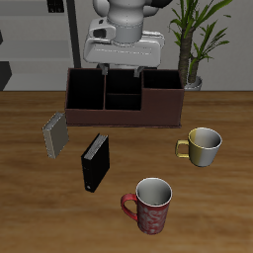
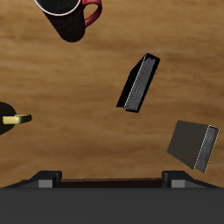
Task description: Place the red mug into the back desk caddy's right compartment and place the yellow book into the back desk caddy's back compartment
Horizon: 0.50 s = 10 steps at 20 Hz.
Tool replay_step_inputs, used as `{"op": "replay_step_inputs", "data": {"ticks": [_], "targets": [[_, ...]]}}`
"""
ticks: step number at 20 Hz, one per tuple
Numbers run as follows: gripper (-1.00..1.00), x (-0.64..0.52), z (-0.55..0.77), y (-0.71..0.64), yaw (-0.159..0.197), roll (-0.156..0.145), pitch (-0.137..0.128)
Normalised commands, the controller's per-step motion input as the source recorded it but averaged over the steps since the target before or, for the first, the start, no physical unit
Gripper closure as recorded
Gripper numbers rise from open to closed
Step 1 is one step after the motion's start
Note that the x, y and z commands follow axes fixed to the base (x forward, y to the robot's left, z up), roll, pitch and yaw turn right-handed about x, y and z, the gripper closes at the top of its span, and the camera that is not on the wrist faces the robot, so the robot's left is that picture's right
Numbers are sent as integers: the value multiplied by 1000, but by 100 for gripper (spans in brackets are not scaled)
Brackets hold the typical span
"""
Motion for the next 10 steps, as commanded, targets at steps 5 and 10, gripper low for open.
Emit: {"op": "replay_step_inputs", "data": {"ticks": [5,10], "targets": [[-100,-8,1,11,10,-2,6],[-100,126,3,-67,51,-12,3]]}}
